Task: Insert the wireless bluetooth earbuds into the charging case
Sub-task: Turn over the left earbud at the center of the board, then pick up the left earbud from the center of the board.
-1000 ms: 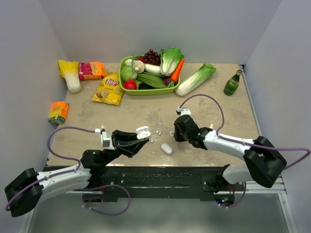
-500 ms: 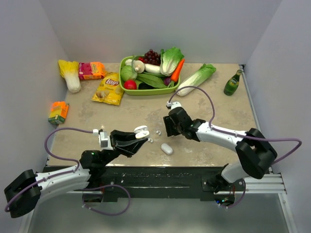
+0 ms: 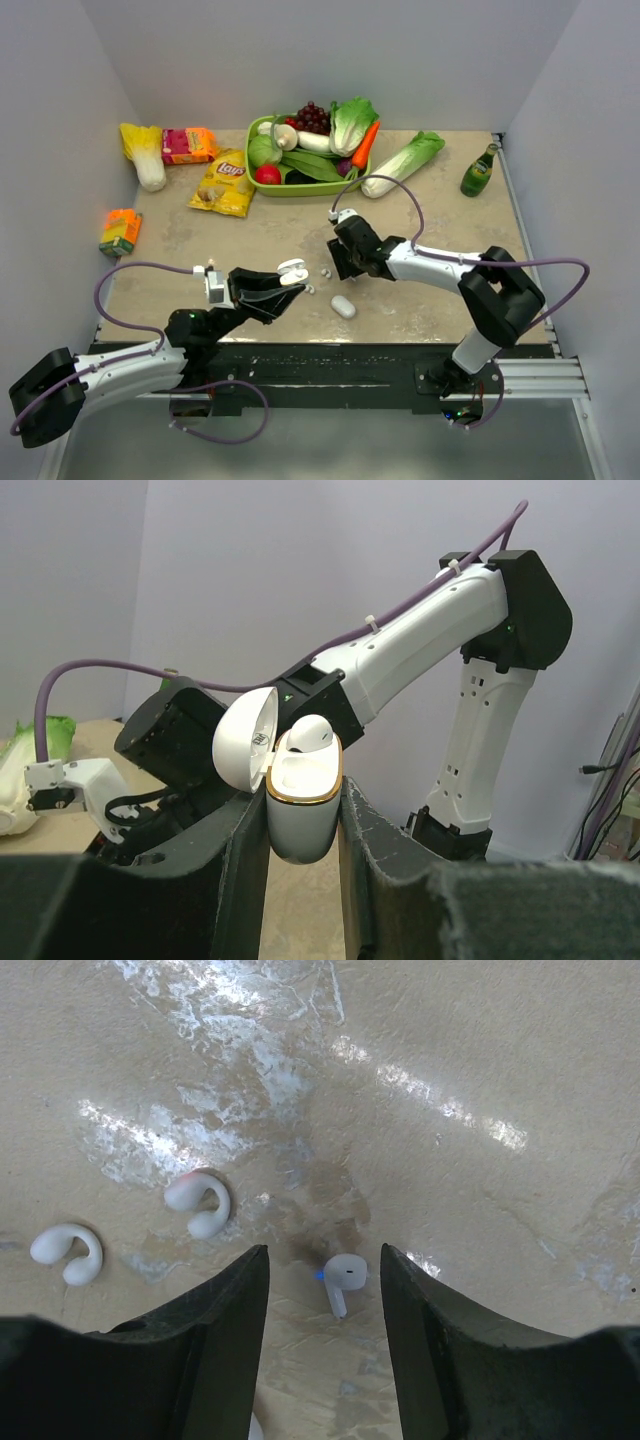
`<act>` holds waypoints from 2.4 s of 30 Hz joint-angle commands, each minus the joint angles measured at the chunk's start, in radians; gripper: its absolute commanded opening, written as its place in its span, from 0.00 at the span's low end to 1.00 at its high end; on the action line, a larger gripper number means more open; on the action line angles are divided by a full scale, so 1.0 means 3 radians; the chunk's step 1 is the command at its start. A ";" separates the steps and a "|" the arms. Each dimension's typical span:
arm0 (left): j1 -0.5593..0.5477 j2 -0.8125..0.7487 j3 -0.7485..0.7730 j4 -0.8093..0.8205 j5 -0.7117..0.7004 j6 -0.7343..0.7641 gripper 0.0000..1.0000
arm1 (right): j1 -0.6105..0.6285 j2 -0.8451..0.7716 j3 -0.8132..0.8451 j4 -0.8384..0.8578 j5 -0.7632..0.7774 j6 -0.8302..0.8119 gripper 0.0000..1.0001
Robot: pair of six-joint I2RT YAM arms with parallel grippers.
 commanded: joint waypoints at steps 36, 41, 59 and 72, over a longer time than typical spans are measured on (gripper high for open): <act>-0.0029 0.0033 -0.0871 0.0683 0.0022 0.0014 0.00 | 0.0085 0.0711 0.0753 -0.0901 0.0155 -0.0147 0.44; -0.0029 0.0007 -0.0877 0.0688 0.0017 0.0014 0.00 | 0.0085 0.0772 0.0774 -0.0921 0.0145 -0.0158 0.42; -0.0034 0.0002 -0.0897 0.0693 0.0007 0.0014 0.00 | 0.0085 0.0716 0.0661 -0.0967 0.0119 -0.0173 0.44; -0.0034 0.0007 -0.0882 0.0688 0.0022 0.0029 0.00 | 0.0085 0.0711 0.0615 -0.1013 0.0042 -0.0193 0.41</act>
